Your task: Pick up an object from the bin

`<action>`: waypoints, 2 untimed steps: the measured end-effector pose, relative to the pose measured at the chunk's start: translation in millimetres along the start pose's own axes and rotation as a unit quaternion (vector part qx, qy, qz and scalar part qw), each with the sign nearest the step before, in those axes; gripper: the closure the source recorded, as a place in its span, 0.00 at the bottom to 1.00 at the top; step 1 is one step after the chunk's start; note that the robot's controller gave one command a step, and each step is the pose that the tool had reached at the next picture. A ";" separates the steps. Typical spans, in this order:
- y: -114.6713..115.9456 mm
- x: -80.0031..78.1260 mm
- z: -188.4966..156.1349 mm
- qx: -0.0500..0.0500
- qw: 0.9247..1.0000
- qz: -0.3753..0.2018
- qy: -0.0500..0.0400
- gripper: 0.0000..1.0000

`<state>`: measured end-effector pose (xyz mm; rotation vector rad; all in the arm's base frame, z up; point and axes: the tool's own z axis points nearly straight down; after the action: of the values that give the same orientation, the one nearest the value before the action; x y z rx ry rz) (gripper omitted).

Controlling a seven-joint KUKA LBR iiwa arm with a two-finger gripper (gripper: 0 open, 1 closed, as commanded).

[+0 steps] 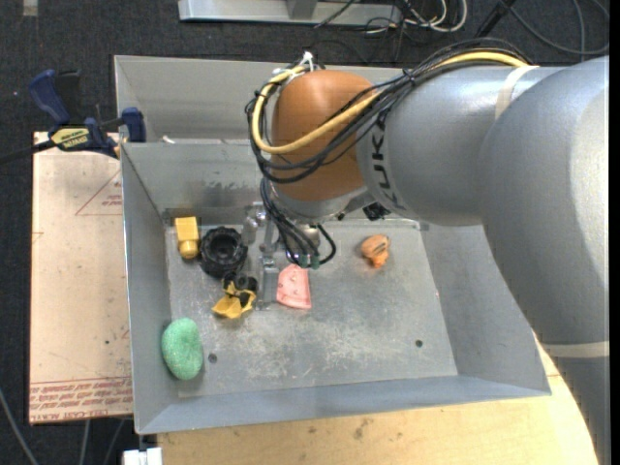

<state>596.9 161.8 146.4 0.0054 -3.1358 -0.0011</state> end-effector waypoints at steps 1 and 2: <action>-0.7 -1.3 -4.9 -0.001 1.000 0.001 -0.003 0.00; -4.6 -13.5 36.9 -0.001 1.000 -0.029 -0.007 0.00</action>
Offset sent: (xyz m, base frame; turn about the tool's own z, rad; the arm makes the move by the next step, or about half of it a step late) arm 0.0185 -0.0094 -0.0764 -0.1058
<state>610.3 157.3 109.4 0.0981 -3.1488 -0.0042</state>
